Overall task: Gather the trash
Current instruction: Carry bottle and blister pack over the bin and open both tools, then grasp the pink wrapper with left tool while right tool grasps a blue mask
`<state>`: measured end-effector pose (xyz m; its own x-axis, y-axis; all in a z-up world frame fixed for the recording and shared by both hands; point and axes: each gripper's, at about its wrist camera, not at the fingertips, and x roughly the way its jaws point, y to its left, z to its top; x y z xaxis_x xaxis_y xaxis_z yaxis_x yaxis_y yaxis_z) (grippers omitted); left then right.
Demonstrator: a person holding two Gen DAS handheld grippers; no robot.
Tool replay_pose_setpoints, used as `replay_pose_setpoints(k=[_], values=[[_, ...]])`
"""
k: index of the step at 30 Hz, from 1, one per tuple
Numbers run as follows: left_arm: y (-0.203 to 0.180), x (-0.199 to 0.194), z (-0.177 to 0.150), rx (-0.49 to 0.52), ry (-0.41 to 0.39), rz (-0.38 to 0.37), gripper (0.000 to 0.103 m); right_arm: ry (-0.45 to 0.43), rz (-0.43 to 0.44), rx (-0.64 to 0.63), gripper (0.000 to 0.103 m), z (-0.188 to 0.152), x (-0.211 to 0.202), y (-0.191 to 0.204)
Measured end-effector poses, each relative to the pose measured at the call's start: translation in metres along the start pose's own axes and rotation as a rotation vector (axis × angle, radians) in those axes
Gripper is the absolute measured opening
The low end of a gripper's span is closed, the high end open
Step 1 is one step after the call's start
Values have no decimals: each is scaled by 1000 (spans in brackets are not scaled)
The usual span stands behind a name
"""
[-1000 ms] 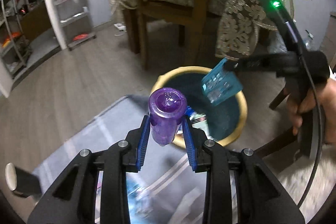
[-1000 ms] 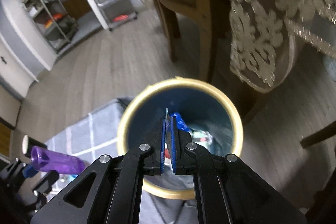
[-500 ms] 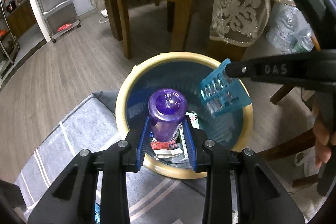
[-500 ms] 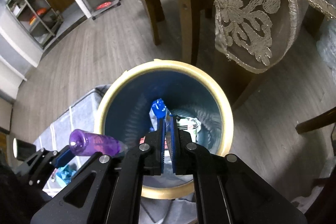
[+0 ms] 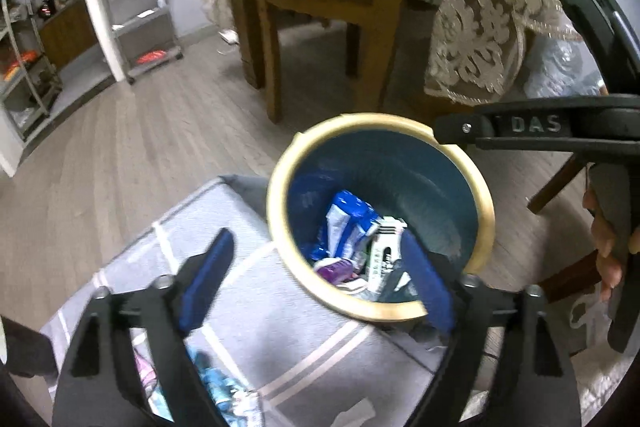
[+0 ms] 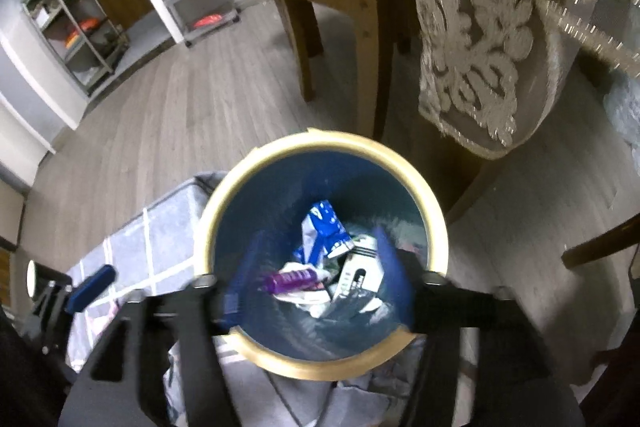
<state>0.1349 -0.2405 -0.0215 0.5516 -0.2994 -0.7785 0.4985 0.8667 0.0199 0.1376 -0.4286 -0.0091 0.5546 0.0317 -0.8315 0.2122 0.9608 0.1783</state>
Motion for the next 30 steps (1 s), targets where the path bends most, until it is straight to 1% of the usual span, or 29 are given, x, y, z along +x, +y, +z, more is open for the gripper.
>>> replay_pose_setpoints(k=[1,2,3,4,8,10,15,19,24,28,30], values=[[6,-7,-2,-15,-11,17,96,-17,3,-5,82,-1,-6,3],[11,-13,-4,-28,-18,38,97,-33,4,-9,87,-2,-11,6],[16,-17,-5,-39,-20,53,97,-50,3,-13,91,-3,-16,10],[20,-22,-8,-48,-20,66,97,-72,5,-19,93,-5,-24,16],[45,-46,-21,-70,-22,130,97,-127,6,-67,95,-13,-43,40],[61,-61,-30,-81,-27,155,97,-138,16,-101,95,-20,-49,55],[98,-97,-50,-129,-49,209,97,-170,8,-193,96,-36,-59,87],[131,-125,-68,-176,-55,247,97,-187,26,-220,96,-52,-64,107],[160,-150,-95,-217,-71,298,97,-187,61,-231,97,-81,-67,129],[181,-157,-116,-284,-64,309,97,-146,72,-253,97,-106,-58,145],[186,-158,-122,-289,-60,320,97,-121,72,-265,97,-118,-54,152]])
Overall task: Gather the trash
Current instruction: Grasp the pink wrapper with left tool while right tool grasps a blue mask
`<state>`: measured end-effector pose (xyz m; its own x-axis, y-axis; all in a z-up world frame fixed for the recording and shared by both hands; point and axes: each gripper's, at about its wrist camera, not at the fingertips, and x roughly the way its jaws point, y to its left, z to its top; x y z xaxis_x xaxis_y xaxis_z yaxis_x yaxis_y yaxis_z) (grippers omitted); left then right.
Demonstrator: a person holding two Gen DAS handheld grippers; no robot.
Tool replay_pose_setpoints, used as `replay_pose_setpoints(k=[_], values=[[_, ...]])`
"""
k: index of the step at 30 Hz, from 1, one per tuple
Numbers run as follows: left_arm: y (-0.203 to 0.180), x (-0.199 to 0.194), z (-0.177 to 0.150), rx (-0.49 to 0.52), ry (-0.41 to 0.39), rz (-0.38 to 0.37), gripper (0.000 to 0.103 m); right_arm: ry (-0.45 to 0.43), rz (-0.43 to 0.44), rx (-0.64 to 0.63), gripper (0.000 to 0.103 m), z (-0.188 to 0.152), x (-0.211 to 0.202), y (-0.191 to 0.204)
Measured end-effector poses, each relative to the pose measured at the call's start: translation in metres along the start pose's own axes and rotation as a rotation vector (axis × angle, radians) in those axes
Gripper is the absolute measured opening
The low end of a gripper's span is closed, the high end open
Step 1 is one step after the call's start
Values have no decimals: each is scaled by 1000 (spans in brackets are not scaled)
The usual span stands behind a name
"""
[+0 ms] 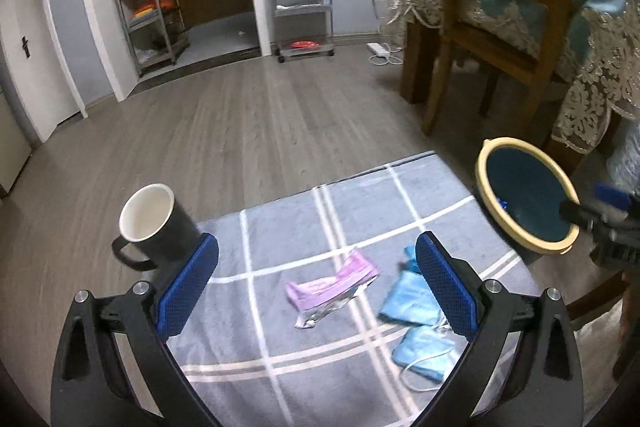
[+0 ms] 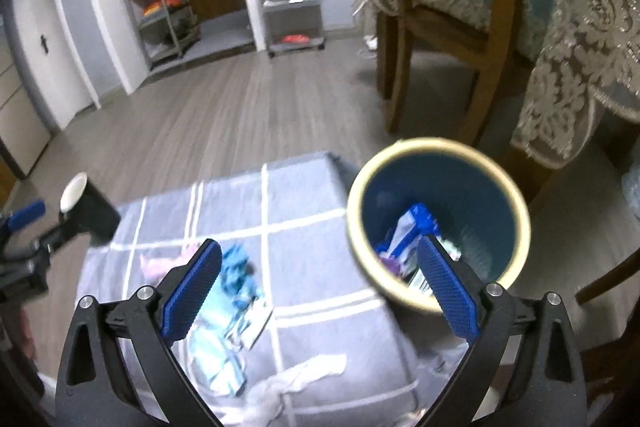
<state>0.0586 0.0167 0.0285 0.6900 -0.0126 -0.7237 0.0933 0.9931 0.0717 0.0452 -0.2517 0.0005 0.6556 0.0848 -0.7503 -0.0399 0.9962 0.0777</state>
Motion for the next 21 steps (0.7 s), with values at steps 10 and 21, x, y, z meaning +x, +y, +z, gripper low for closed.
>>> replay_pose_setpoints(k=[10,21], values=[[15,6,-18,17,5,13,97,116,44,1,97,-35,31,26],[41,51,-38,45,103,88,97,200,80,-42,97,-49,81,56]])
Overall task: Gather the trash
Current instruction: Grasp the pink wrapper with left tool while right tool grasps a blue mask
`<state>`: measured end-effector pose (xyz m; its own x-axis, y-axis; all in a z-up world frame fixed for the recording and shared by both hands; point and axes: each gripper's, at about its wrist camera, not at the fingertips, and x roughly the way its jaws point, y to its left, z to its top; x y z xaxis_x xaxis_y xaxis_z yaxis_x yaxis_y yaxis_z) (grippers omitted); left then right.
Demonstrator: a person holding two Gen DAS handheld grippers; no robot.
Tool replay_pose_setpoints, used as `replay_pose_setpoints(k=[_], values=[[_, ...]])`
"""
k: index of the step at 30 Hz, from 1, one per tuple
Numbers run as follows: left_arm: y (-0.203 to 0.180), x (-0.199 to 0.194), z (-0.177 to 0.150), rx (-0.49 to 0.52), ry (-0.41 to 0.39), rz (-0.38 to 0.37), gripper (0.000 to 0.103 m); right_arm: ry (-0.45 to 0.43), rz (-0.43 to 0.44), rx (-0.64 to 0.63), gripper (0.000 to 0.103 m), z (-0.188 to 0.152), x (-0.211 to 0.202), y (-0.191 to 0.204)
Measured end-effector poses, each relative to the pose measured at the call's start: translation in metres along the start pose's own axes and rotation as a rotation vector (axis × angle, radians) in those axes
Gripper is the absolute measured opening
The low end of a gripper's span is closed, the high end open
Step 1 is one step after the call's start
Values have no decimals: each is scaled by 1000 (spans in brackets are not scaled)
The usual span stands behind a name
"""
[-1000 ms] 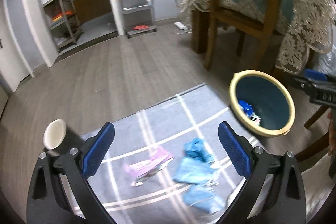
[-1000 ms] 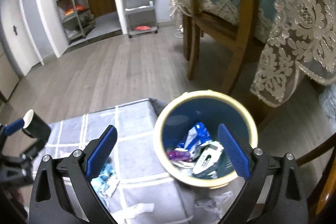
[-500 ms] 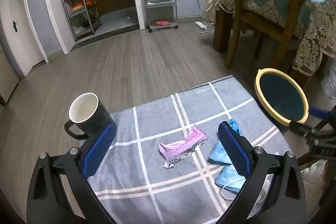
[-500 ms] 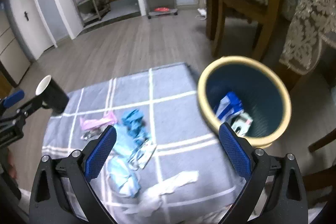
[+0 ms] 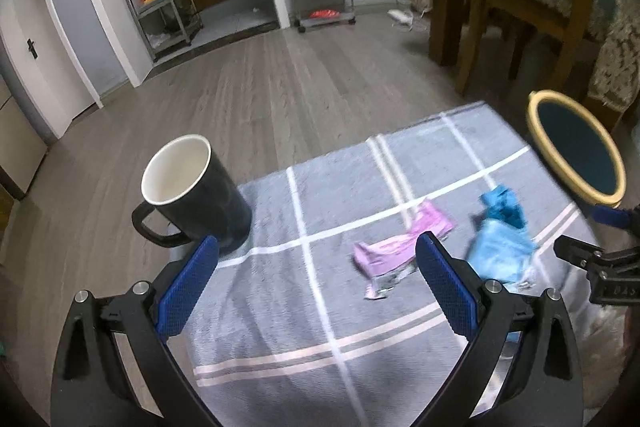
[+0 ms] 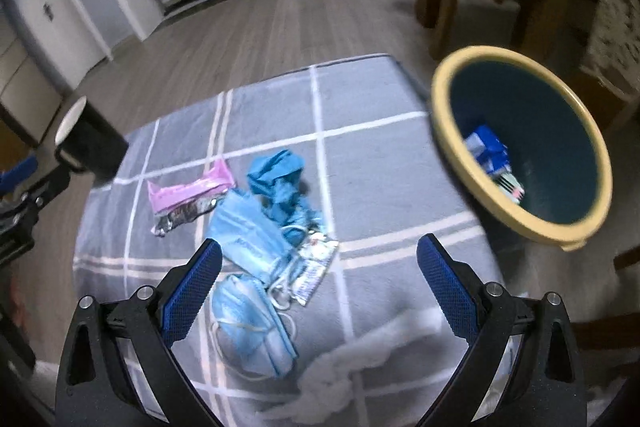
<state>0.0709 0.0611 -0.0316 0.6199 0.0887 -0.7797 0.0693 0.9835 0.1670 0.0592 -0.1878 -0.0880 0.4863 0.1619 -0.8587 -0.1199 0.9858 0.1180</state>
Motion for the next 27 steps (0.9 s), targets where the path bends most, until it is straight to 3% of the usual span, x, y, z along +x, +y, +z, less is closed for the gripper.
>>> replay_pose_setpoints(k=[8,11,14,16,18,20,22,24,27], values=[[-7,42,-7,-16,76,-27,97,42,25,-44,91,1,26,17],[-19,54,-6,18,84,-41,97,62,28,-52,78,2,34,18],[-29,63,-5,42,84,-70,97,104,47,-48,58,0,42,17],[-34,68,-4,52,85,-89,97,119,45,-58,37,-2,42,19],[-38,74,-4,63,87,-103,97,127,59,-53,27,-3,40,20],[-43,79,-3,71,89,-127,97,130,72,-50,23,-4,38,20],[-46,82,-2,74,81,-152,97,126,93,-44,12,-5,34,19],[-51,84,-2,83,83,-180,96,118,100,-37,10,-4,30,17],[-59,89,-3,104,104,-209,84,97,103,-10,7,0,25,12]])
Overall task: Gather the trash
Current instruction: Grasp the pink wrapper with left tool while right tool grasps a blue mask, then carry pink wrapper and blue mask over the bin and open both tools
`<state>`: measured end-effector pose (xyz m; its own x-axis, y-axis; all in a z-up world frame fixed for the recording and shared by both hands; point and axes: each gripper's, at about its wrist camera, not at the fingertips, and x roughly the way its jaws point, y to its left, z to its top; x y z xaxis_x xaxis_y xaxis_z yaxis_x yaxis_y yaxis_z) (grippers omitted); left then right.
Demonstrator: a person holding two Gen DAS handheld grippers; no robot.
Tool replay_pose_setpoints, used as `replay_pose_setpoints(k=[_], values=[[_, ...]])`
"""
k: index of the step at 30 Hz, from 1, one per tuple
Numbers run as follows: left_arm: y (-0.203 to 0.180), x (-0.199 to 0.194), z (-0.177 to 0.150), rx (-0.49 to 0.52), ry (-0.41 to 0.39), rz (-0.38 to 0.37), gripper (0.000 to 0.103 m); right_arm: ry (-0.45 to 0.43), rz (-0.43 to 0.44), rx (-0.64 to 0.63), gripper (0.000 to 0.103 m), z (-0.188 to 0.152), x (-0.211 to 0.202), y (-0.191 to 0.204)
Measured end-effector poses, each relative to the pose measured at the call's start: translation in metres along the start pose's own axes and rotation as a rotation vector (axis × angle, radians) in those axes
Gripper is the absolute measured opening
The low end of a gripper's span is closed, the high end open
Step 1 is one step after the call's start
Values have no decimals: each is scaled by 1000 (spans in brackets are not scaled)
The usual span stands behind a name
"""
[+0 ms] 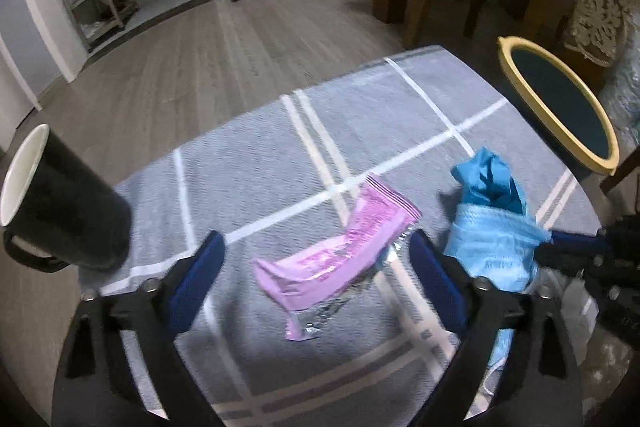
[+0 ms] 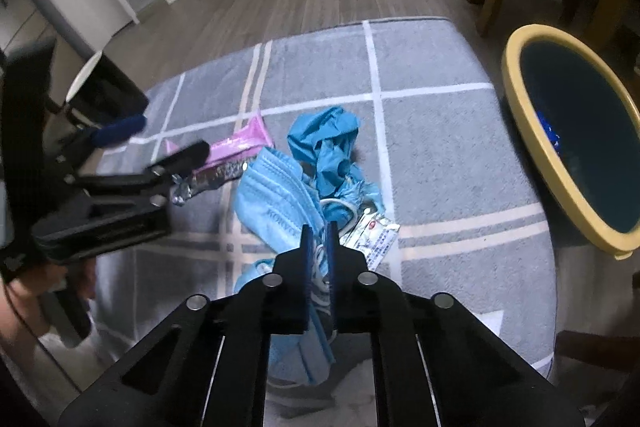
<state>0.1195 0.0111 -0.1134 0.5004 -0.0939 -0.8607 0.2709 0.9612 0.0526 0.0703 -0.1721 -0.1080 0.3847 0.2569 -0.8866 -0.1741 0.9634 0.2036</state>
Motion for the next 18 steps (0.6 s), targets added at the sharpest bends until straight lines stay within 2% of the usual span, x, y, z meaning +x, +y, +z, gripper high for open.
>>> replay_pose_setpoints(k=[3,5,6,8,9,18], values=[[-9,7,-2,42,31,-9,68,-17,12,17,6,3,-4,-3],[-14,11,-5,74,57,-1,51,-30,18,22,6,4,-6,-3],[-15,13,-7,84,66,-1,46,-37,19,25,6,5,-8,-3],[-16,13,-8,102,71,2,16,-53,22,30,6,7,-12,-3],[-15,12,-8,105,71,-2,11,-58,29,32,6,9,-13,-2],[0,-17,-3,46,-6,1,9,-130,69,10,4,17,-40,4]])
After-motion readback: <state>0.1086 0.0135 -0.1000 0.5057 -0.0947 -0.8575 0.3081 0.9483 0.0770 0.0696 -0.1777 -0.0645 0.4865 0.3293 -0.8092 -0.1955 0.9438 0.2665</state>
